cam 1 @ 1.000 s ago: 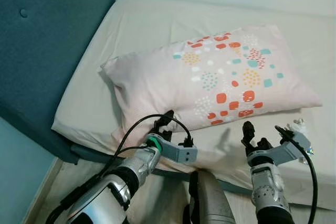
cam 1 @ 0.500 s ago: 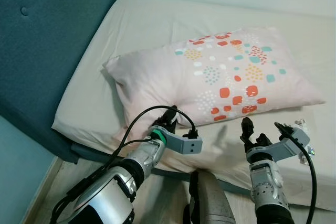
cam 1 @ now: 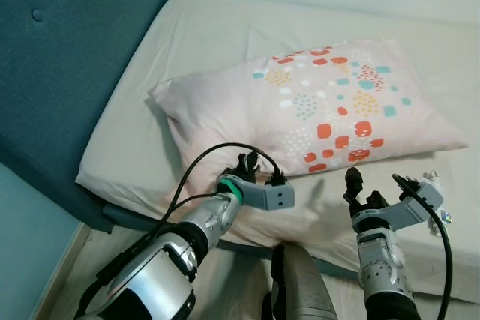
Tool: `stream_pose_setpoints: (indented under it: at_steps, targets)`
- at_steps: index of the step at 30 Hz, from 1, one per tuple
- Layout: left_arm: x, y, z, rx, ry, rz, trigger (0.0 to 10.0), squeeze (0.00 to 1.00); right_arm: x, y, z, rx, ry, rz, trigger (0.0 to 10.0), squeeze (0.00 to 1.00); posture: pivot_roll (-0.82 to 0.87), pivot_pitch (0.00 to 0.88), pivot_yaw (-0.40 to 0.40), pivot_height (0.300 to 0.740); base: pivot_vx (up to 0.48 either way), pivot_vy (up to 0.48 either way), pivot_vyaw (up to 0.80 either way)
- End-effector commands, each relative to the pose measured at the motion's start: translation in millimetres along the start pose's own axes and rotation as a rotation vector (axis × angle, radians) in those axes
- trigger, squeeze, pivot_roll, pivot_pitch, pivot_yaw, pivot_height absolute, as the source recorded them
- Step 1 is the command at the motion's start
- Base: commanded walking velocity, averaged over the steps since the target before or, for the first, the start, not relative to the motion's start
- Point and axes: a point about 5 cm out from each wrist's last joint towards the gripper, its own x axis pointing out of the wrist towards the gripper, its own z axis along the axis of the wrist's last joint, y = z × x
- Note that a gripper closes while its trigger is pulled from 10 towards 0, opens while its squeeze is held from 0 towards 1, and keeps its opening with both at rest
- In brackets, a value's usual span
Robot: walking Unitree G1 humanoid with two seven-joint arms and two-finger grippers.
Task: Clean up the room
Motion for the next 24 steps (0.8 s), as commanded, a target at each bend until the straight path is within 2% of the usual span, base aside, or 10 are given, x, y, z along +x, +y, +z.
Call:
stream_pose_setpoints:
  at_steps: [1, 3, 6, 8, 10, 14, 16, 20, 22, 24]
  targets:
    - [13.8, 23.7, 23.0, -0.233, -0.056, 0.030, 0.0, 0.00, -2.0, 2.1, -4.7, -0.008, 0.017, 0.009, 10.0, 0.00, -0.06, 0.096, 0.018, 0.585, 0.000, 0.000, 0.00]
    - [17.0, 31.9, 26.9, -0.312, -0.066, 0.035, 0.0, 0.00, -2.0, 3.4, -5.3, -0.009, 0.018, 0.014, 10.0, 0.00, -0.06, 0.096, 0.018, 0.585, 0.000, 0.000, 0.00]
    - [27.9, 61.6, 43.5, -0.668, -0.111, -0.001, 0.0, 0.00, -2.1, 10.4, -10.1, -0.016, 0.032, 0.041, 10.0, 0.00, -0.06, 0.091, 0.021, 0.585, 0.000, 0.000, 0.00]
    - [30.6, 71.2, 49.4, -0.774, -0.135, -0.022, 0.0, 0.00, -2.4, 13.0, -11.7, -0.020, 0.036, 0.051, 10.0, 0.00, -0.06, 0.091, 0.021, 0.585, 0.000, 0.000, 0.00]
    - [36.6, 104.0, 64.7, -0.999, -0.201, -0.044, 0.0, 0.00, -3.3, 19.0, -16.5, -0.029, 0.051, 0.077, 10.0, 0.00, -0.06, 0.086, 0.020, 0.585, 0.000, 0.000, 0.00]
    - [38.1, 119.9, 72.8, -1.108, -0.245, -0.070, 0.0, 0.00, -3.8, 21.3, -18.7, -0.033, 0.059, 0.087, 10.0, 0.00, -0.05, 0.084, 0.020, 0.585, 0.000, 0.000, 0.00]
    - [39.1, 152.9, 89.5, -1.347, -0.325, -0.126, 0.0, 0.00, -4.5, 24.8, -22.0, -0.039, 0.070, 0.102, 10.0, 0.00, -0.05, 0.082, 0.021, 0.585, 0.000, 0.000, 0.00]
    - [39.9, 181.9, 99.3, -1.570, -0.365, -0.143, 0.0, 0.00, -4.7, 26.7, -23.5, -0.039, 0.075, 0.108, 10.0, 0.00, -0.05, 0.082, 0.022, 0.585, 0.000, 0.000, 0.00]
    - [42.6, 220.5, 99.2, -1.871, -0.355, -0.077, 0.0, 0.00, -5.0, 28.5, -25.0, -0.038, 0.079, 0.113, 10.0, 0.00, -0.06, 0.082, 0.023, 0.585, 0.000, 0.000, 0.00]
    - [42.6, 220.5, 99.2, -1.871, -0.355, -0.077, 0.0, 0.00, -5.0, 28.5, -25.0, -0.038, 0.079, 0.113, 10.0, 0.00, -0.06, 0.082, 0.023, 0.585, 0.000, 0.000, 0.00]
